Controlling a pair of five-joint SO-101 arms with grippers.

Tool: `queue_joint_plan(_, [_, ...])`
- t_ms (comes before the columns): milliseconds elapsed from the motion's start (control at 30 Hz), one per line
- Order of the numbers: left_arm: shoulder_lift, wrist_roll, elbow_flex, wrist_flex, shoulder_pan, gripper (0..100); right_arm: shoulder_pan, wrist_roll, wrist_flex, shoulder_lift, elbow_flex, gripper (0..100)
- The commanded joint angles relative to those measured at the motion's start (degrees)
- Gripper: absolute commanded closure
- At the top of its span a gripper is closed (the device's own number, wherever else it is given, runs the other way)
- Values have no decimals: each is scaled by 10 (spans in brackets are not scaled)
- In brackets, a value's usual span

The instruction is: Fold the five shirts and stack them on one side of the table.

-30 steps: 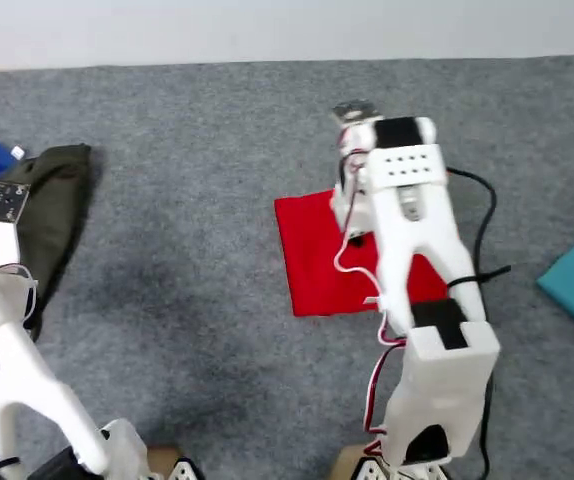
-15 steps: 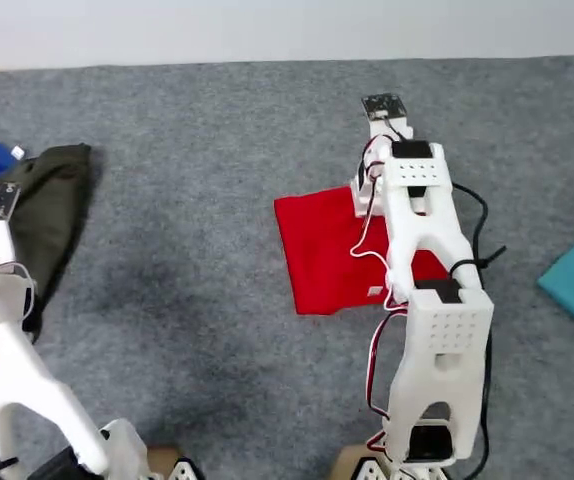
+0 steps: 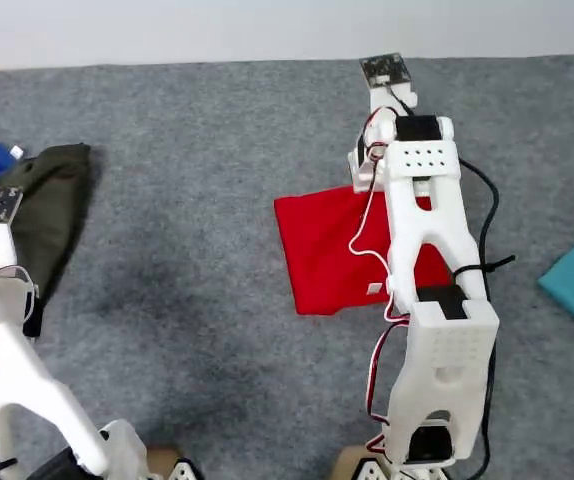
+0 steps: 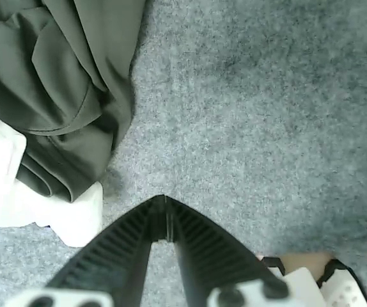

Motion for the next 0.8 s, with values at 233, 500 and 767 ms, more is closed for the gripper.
queue_joint_plan(233, [-23,5,-22,9,0,997,32,-6,184,-65,-33,714])
queue_joint_plan(500, [-23,5,-22,9,1,997,44,-5,169,-20,-33,712])
queue_joint_plan(767, [-23,5,-22,9,1,997,65,-6,113,57,-33,712])
